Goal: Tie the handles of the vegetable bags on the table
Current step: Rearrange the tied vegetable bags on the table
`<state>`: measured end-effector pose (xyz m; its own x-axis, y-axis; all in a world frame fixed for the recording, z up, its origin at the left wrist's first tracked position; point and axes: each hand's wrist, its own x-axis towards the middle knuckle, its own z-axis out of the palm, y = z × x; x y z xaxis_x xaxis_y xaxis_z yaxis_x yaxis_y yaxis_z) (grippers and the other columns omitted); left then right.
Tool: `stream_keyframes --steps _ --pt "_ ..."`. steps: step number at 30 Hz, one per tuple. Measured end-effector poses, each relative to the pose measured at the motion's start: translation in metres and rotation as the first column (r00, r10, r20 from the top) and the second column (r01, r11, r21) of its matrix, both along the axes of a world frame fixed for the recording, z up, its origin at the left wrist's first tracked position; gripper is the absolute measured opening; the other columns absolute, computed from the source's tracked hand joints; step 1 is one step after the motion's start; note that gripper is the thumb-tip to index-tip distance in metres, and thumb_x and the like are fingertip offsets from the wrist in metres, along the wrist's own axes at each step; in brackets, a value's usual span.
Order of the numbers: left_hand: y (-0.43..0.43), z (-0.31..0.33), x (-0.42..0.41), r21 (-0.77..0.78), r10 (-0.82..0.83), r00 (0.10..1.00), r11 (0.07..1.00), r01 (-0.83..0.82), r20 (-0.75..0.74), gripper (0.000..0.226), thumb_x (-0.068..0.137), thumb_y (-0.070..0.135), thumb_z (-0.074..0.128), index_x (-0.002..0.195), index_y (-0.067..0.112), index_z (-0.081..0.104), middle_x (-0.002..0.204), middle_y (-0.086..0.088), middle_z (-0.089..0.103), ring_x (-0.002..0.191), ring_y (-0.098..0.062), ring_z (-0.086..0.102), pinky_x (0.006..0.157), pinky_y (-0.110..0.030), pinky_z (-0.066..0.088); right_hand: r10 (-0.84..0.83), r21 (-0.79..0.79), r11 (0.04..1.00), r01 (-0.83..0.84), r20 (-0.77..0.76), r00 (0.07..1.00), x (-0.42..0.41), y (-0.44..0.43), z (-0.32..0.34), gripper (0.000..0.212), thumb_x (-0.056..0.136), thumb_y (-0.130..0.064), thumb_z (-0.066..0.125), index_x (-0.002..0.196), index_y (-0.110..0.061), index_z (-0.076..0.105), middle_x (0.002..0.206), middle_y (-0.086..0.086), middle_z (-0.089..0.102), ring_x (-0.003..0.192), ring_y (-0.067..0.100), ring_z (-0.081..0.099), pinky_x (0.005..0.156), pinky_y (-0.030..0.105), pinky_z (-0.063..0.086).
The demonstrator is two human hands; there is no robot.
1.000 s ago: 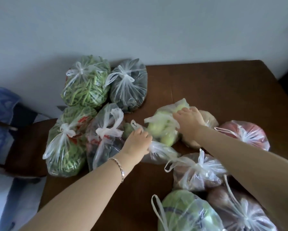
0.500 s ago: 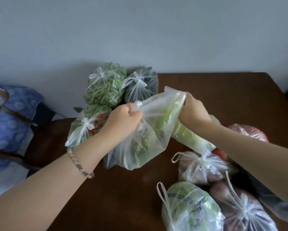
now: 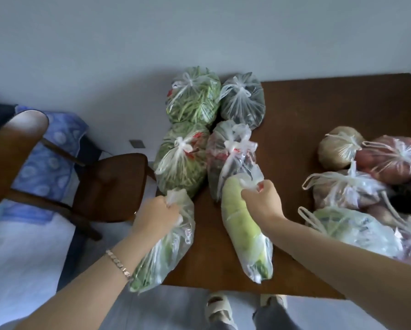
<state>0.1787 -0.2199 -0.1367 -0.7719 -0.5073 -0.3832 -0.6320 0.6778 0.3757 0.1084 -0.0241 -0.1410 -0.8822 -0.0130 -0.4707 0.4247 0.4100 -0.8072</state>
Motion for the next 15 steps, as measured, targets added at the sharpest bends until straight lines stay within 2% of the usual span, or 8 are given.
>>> stream_keyframes --steps 2,4,7,10,13,15 --pt "-0.013 -0.019 0.011 0.002 -0.014 0.999 1.000 0.014 0.033 0.024 0.092 0.028 0.042 0.095 0.006 0.051 0.090 -0.009 0.056 0.082 -0.026 0.054 0.068 -0.031 0.039 -0.043 -0.042 0.998 0.044 0.013 0.999 0.022 -0.019 -0.005 0.012 0.081 -0.016 0.050 0.086 -0.018 0.039 0.075 0.002 0.045 0.064 0.016 0.043 0.058 0.033 0.037" --pt "-0.016 -0.036 0.018 0.053 -0.023 0.999 0.998 0.021 0.038 0.028 0.093 0.030 0.042 0.100 0.004 0.050 0.094 -0.011 0.057 0.085 -0.028 0.055 0.068 -0.032 0.038 -0.054 -0.063 0.996 0.056 0.024 0.998 0.039 -0.035 -0.011 0.011 0.080 -0.015 0.048 0.081 -0.018 0.037 0.071 0.002 0.041 0.061 0.016 0.037 0.056 0.032 0.033" --pt "-0.014 -0.058 0.025 0.141 -0.024 1.000 0.990 0.025 -0.009 0.022 0.093 0.027 0.043 0.095 0.005 0.045 0.095 -0.015 0.056 0.079 -0.027 0.053 0.062 -0.032 0.035 -0.053 -0.069 0.996 0.055 0.033 0.998 0.052 -0.055 -0.025 0.011 0.080 -0.014 0.047 0.081 -0.017 0.037 0.071 0.002 0.040 0.061 0.017 0.035 0.055 0.031 0.031" --pt "-0.015 -0.074 0.032 0.171 -0.016 0.998 0.985 0.026 -0.058 0.020 0.093 0.024 0.044 0.095 0.004 0.044 0.100 -0.018 0.056 0.080 -0.028 0.054 0.063 -0.033 0.042 -0.022 -0.075 0.997 0.026 0.057 0.998 0.063 -0.070 -0.042 0.011 0.084 -0.011 0.046 0.087 -0.013 0.035 0.071 0.001 0.037 0.059 0.015 0.033 0.053 0.028 0.030" --pt "-0.016 -0.079 0.041 0.123 -0.009 0.999 0.992 0.013 -0.031 0.028 0.093 0.028 0.044 0.103 0.002 0.045 0.108 -0.019 0.052 0.091 -0.033 0.055 0.072 -0.036 0.044 -0.014 -0.055 0.998 0.018 0.064 0.998 0.074 -0.072 -0.055 0.016 0.088 -0.017 0.051 0.094 -0.013 0.037 0.070 -0.002 0.039 0.058 0.013 0.035 0.057 0.028 0.033" --pt "-0.020 -0.081 0.045 -0.021 -0.054 0.998 0.998 0.055 0.037 0.040 0.094 0.037 0.043 0.115 0.004 0.043 0.120 -0.018 0.047 0.106 -0.033 0.049 0.084 -0.038 0.042 0.002 0.008 1.000 -0.002 0.030 1.000 0.077 -0.070 -0.056 0.023 0.087 -0.026 0.056 0.101 -0.015 0.041 0.082 -0.002 0.049 0.070 0.014 0.046 0.065 0.028 0.040"
